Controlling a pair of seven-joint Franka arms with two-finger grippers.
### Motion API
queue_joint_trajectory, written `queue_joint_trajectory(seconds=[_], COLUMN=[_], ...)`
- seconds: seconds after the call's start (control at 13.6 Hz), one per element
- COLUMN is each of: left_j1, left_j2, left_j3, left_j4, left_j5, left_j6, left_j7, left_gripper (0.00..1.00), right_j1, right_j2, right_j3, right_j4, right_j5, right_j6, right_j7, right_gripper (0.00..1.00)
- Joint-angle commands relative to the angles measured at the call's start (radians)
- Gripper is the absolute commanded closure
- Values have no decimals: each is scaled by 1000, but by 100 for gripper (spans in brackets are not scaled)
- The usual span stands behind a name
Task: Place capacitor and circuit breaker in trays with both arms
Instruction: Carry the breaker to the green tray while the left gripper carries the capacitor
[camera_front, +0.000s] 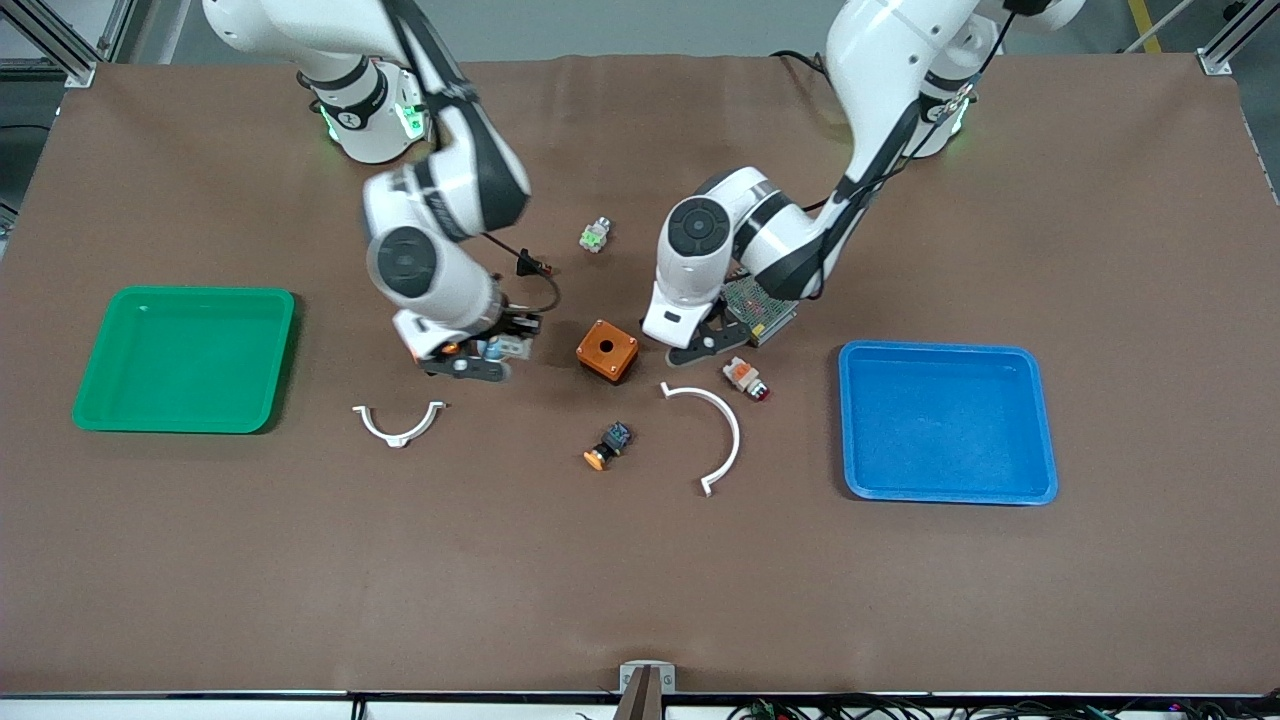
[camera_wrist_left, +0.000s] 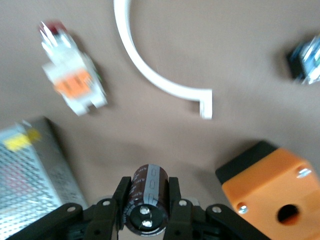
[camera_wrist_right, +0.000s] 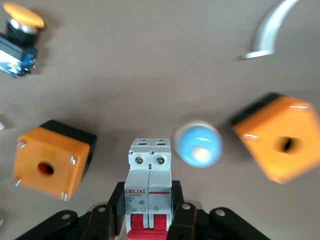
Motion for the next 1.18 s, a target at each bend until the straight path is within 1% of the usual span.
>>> queue_joint_trajectory(seconds=[0.0, 0.07, 0.15, 0.29, 0.44, 0.51, 0.66, 0.74, 0.88, 0.96, 1.03, 1.1], left_j1=[125, 178, 236, 347, 464, 513, 629, 665, 706, 728, 740, 743], left_j2=[-107, -124, -138, -153, -155, -146, -124, -118, -95, -74, -52, -31], left_j3=[-2, -2, -4, -4, -9, -7, -10, -10, -9, -9, -9, -6], left_j4=[-20, -22, -25, -30, -48, -59, -79, -94, -134, -157, -180, -188], left_j5=[21, 21, 21, 21, 21, 21, 21, 21, 21, 21, 21, 21], left_j6=[-99, -124, -148, -190, -195, -190, -166, -156, -98, -37, 26, 57], left_j7=[120, 192, 266, 416, 559, 628, 771, 826, 877, 911, 938, 951], left_gripper=[100, 100, 100, 100, 100, 100, 99, 99, 99, 99, 99, 97], right_j1=[-47, -47, -47, -48, -64, -93, -162, -180, -231, -252, -266, -280], right_j2=[-129, -143, -155, -153, -146, -144, -138, -121, -97, -95, -94, -89], right_j3=[-151, -211, -262, -356, -448, -468, -468, -468, -468, -467, -467, -467], right_j4=[5, 8, 6, 2, -4, -7, -12, -24, -78, -117, -153, -180], right_j5=[-14, -67, -126, -184, -233, -250, -261, -263, -263, -263, -263, -263], right_j6=[-185, -220, -227, -228, -224, -216, -214, -196, -109, -57, -14, 11], right_j7=[-202, -259, -316, -432, -569, -645, -741, -764, -865, -905, -917, -919], right_gripper=[88, 88, 88, 88, 88, 88, 88, 88, 88, 88, 88, 88])
